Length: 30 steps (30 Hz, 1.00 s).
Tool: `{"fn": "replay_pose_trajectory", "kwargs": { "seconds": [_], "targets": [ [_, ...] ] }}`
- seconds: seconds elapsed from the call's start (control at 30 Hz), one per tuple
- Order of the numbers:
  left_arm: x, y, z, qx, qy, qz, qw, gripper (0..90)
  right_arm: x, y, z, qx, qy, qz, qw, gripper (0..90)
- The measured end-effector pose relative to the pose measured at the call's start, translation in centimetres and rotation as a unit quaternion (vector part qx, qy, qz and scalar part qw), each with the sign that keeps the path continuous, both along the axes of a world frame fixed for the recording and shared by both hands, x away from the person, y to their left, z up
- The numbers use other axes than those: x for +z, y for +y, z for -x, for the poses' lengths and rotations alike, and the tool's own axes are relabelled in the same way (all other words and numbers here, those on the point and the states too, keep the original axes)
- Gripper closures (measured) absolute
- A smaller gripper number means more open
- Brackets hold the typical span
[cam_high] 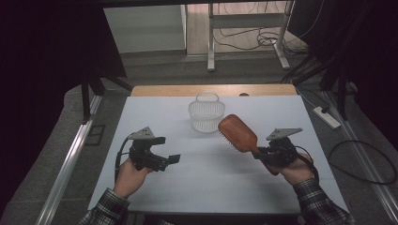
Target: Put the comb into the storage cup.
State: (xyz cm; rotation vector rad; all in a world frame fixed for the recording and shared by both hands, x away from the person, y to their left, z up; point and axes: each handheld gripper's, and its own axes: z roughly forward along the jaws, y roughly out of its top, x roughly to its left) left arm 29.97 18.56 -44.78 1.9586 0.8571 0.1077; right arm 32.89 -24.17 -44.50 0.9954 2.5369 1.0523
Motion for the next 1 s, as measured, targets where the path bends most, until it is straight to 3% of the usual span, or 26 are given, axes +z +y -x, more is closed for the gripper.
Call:
{"fn": "replay_pose_trajectory", "kwargs": {
  "seconds": [0.5, 0.7, 0.87, 1.0],
  "targets": [
    [1.2, -2.1, -2.4, -0.001, 0.003, -0.005, 1.0000, 0.0, 0.4, 0.4, 0.3, 0.005, -0.010, -0.015, 0.9998, 72.4],
    [1.9, -3.6, -3.3, -0.001, -0.011, -0.023, 0.9997, 0.0, 0.6, 0.6, 0.4, 0.004, -0.018, -0.023, 0.9996, 72.4],
    [1.7, -4.5, -3.7, 0.002, -0.013, -0.018, 0.9997, 0.0, 0.7, 0.8, 0.5, 0.003, -0.018, -0.027, 0.9995, 72.4],
    [1.1, -5.3, -3.8, 0.004, -0.002, -0.009, 1.0000, 0.0, 0.6, 1.1, 0.6, 0.006, -0.021, -0.030, 0.9993, 72.4]
  ]
}}
